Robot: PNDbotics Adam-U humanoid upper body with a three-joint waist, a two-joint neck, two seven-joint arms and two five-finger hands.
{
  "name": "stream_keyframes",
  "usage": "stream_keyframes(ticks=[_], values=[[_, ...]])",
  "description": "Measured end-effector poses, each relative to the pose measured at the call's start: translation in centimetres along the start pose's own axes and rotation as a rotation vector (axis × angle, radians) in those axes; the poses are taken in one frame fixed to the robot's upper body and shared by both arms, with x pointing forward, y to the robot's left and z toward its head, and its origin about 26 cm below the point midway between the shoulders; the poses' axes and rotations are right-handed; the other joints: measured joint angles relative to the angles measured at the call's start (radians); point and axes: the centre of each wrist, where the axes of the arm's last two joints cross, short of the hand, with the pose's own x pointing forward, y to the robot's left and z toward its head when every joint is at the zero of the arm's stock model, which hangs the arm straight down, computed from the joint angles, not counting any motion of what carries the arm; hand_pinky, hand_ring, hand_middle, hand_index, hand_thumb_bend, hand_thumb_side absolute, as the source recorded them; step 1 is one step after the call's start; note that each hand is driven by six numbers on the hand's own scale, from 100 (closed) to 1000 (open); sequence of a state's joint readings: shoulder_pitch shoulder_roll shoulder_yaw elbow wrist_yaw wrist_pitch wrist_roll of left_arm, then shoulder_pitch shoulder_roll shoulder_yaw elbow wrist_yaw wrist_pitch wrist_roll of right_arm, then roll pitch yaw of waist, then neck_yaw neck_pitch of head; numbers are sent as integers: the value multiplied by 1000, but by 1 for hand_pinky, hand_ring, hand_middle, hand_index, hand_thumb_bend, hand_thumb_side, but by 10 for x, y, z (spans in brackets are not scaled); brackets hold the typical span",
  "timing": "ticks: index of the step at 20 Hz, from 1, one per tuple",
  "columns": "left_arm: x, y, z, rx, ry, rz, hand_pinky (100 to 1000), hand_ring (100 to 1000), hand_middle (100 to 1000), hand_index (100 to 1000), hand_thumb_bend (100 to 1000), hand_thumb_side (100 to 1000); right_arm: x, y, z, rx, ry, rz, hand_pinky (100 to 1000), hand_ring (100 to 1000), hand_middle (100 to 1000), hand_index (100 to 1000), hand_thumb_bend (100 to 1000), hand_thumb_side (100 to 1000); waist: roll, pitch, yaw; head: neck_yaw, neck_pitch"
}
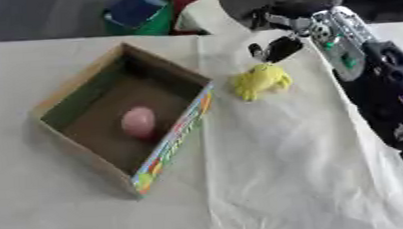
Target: Pick up objects on the table and place them in the box.
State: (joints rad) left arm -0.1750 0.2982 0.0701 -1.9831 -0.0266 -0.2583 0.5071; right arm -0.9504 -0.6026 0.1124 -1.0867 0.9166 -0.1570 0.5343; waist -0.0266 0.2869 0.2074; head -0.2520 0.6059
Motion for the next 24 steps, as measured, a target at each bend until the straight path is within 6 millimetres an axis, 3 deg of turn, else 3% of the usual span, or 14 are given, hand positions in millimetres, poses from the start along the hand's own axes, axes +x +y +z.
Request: stream_keyframes(ticks=[6, 9, 11, 12, 17, 21, 24], values=[[0, 0, 0, 0, 0, 0, 526, 629, 619, 738, 100, 920, -8, 11, -3, 69, 7, 31, 760, 867, 810, 1000, 100, 398, 0, 0, 3, 4, -1], [0, 0, 0, -1, 1, 0, 526, 629, 619, 738, 100, 918, -14, 14, -1, 95, 9, 41, 762, 866, 807, 1000, 100, 318, 0, 0, 3, 7, -1], [0, 0, 0, -2, 1, -1, 526, 629, 619, 738, 100, 913, -18, 17, 1, 114, 6, 42, 762, 864, 804, 1000, 100, 213, 0, 0, 3, 10, -1], [0, 0, 0, -2, 2, -1, 526, 629, 619, 738, 100, 913, -20, 17, 2, 120, 0, 40, 762, 861, 799, 1000, 100, 210, 0, 0, 3, 12, -1], [0, 0, 0, -4, 3, -2, 526, 629, 619, 737, 100, 915, -25, 10, 11, 127, -38, 29, 759, 857, 790, 1000, 100, 218, -2, 0, 3, 19, -1], [0, 0, 0, -5, 3, -2, 526, 629, 619, 737, 100, 915, -30, 4, 19, 130, -49, 12, 757, 859, 796, 1000, 100, 357, -7, 0, 2, 22, -1], [0, 0, 0, -5, 3, -2, 526, 629, 619, 737, 100, 914, -33, 4, 24, 137, -47, 3, 755, 852, 783, 1000, 100, 346, -6, 0, 2, 26, -1]])
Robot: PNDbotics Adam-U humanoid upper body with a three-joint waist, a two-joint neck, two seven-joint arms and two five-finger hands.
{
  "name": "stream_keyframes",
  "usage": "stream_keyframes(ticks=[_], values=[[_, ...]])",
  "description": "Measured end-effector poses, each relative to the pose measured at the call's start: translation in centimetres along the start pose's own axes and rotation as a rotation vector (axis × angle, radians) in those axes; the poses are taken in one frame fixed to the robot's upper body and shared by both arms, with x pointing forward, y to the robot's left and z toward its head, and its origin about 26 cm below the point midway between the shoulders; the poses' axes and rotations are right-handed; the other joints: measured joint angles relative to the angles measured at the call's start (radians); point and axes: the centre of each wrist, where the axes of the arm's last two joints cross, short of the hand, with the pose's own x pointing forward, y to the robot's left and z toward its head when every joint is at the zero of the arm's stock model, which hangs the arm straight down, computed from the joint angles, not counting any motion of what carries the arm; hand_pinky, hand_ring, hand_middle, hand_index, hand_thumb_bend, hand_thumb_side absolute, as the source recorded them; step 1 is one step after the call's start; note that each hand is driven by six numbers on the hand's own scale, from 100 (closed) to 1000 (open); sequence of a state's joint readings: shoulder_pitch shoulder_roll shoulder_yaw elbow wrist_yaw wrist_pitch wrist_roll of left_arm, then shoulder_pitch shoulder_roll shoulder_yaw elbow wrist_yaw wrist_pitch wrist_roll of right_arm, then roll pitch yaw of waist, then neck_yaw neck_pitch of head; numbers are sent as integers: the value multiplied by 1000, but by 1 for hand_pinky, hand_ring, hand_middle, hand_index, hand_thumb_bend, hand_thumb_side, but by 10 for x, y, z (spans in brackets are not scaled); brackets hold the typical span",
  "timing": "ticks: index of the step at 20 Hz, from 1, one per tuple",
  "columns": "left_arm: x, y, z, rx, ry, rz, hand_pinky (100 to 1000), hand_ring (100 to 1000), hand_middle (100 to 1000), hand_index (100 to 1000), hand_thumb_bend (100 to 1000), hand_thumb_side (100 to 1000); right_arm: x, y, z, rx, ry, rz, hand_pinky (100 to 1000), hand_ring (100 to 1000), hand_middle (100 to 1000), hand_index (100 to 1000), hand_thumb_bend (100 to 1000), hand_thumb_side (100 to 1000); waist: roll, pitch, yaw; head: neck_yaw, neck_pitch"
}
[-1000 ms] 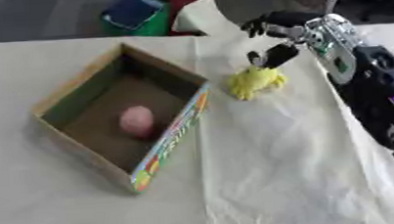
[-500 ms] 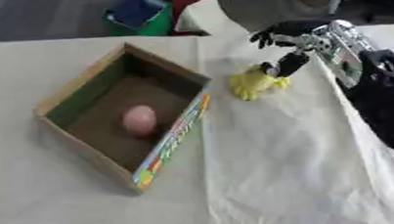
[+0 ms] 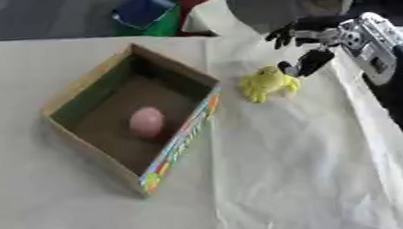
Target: Pick up objects on the table and place them in the box.
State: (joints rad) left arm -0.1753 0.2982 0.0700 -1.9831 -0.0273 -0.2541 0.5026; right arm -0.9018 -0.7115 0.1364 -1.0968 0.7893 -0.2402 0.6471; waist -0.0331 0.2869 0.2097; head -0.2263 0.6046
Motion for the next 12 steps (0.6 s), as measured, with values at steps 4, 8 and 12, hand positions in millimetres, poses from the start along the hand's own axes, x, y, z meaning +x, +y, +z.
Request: stream_keyframes(ticks=[4, 8, 12], values=[[0, 0, 0, 0, 0, 0, 526, 629, 619, 737, 100, 916, 1, -4, 4, -26, -2, -13, 753, 849, 776, 1000, 100, 309, 0, 0, 0, 3, 0], [0, 0, 0, 0, 0, 0, 526, 629, 619, 737, 100, 915, 1, -9, 9, -51, -4, -12, 753, 855, 786, 1000, 100, 439, -2, 0, -3, 4, 0], [0, 0, 0, 1, 1, -1, 526, 629, 620, 737, 100, 915, -1, -3, 12, -25, -5, -9, 754, 858, 789, 1000, 100, 528, -5, 0, -3, 4, 0]])
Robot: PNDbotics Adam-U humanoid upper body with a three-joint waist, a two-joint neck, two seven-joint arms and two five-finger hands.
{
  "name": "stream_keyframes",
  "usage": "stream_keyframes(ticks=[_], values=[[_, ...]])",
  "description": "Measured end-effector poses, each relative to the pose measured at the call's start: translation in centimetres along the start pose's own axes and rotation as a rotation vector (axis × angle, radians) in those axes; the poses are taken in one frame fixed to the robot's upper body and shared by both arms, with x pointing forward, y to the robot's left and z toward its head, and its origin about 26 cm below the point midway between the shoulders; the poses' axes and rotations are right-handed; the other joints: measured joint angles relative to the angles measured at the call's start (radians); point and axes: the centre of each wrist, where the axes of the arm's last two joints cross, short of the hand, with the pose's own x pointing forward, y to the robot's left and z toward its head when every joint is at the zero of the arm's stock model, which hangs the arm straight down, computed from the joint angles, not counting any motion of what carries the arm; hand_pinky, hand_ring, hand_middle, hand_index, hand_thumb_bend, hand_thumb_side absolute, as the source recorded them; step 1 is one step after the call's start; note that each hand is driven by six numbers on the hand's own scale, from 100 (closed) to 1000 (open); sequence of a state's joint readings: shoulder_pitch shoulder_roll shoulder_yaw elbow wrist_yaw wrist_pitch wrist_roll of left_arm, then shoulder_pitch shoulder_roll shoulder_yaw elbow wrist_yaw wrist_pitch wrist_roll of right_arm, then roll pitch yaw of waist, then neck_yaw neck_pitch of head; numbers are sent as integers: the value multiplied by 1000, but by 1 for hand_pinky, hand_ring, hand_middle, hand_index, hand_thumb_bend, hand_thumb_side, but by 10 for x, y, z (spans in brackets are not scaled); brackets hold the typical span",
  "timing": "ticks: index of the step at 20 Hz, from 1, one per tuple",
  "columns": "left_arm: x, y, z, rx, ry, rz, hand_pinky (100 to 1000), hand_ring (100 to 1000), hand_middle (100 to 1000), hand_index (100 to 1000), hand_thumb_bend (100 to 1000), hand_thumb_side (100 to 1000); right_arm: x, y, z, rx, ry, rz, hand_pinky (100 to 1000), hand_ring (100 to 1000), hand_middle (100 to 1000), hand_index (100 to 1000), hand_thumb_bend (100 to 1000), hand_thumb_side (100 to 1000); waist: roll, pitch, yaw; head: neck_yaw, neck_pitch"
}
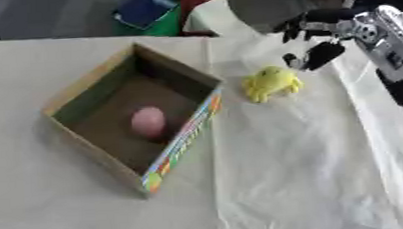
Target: Pick up objects on the table and place them in the box.
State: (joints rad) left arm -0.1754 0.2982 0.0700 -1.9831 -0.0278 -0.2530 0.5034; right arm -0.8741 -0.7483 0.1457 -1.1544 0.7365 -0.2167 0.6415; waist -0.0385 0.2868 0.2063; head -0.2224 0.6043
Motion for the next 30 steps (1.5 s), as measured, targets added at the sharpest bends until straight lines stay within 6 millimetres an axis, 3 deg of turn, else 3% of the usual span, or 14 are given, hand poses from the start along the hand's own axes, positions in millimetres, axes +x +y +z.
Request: stream_keyframes(ticks=[7, 30], values=[[0, 0, 0, 1, 1, -1, 526, 629, 620, 737, 100, 913, 2, 10, -1, 44, -12, 11, 755, 862, 794, 1000, 100, 619, 1, 0, 1, 0, -7], [0, 0, 0, -8, 6, -3, 526, 630, 622, 736, 100, 916, 5, 31, -8, 177, -53, 51, 751, 874, 828, 1000, 100, 713, 0, 0, 6, -1, -8]])
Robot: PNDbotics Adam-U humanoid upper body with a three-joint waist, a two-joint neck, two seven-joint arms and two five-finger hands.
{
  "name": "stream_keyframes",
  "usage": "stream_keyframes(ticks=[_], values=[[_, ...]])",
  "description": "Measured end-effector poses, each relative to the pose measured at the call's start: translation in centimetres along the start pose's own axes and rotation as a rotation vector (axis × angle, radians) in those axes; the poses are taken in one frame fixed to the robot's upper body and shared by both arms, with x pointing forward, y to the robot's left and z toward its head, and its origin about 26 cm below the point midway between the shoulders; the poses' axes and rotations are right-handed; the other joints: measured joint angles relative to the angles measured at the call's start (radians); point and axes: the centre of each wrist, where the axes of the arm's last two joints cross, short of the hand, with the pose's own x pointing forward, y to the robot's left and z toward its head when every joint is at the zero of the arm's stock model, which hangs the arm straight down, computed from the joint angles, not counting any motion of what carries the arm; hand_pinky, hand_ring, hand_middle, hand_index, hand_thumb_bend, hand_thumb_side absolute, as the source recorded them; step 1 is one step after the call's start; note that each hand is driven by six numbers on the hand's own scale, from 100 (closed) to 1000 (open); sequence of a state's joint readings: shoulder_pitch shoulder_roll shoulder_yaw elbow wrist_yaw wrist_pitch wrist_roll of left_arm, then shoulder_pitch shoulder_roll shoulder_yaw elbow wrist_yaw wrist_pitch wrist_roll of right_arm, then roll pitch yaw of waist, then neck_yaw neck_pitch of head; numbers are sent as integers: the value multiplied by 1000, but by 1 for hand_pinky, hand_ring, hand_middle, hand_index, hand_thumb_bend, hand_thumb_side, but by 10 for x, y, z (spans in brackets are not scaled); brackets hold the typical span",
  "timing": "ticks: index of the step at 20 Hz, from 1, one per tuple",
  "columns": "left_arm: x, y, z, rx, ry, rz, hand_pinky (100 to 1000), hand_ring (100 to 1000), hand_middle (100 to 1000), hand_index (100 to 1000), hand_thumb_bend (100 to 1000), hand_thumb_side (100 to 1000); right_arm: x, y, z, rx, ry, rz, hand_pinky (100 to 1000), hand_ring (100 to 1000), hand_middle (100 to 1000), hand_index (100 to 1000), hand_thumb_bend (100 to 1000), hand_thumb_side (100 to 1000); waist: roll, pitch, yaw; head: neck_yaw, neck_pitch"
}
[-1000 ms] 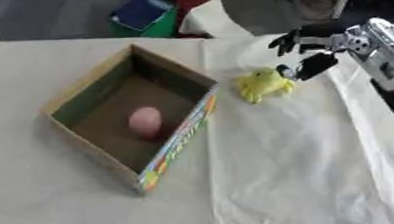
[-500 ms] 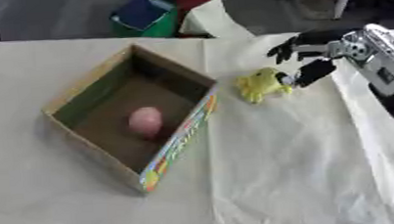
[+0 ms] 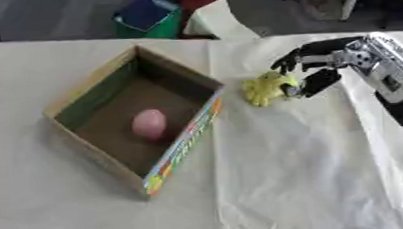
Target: Pick up objects on the table and place them in the box.
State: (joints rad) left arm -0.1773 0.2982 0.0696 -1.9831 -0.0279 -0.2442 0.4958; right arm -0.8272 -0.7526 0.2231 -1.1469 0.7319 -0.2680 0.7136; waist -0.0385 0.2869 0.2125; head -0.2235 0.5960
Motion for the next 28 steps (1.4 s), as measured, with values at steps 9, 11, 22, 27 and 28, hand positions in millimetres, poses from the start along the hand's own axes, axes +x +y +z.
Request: stream_keyframes(ticks=[9, 11, 22, 27, 28], values=[[0, -1, 1, -5, 2, 3, 526, 631, 622, 735, 100, 914, -1, 5, -9, 27, 45, 76, 744, 884, 859, 1000, 100, 815, 0, 0, 5, -4, 0], [0, -1, 1, -5, 2, 3, 526, 631, 622, 735, 100, 914, 0, 6, -11, 34, 51, 90, 743, 885, 861, 1000, 100, 846, 0, 0, 6, -4, 0], [0, -3, 0, -6, 3, 10, 522, 631, 623, 735, 100, 914, 3, 9, -22, 30, 64, 122, 729, 877, 848, 994, 100, 886, 0, 2, 9, -7, -3], [0, -3, 0, -6, 3, 11, 521, 631, 623, 734, 100, 913, 5, 11, -26, 34, 68, 130, 721, 866, 841, 978, 100, 855, 0, 3, 10, -8, -5], [0, -3, 0, -7, 3, 11, 521, 631, 623, 734, 100, 913, 4, 11, -26, 35, 72, 133, 719, 864, 839, 966, 100, 852, 0, 3, 10, -8, -5]])
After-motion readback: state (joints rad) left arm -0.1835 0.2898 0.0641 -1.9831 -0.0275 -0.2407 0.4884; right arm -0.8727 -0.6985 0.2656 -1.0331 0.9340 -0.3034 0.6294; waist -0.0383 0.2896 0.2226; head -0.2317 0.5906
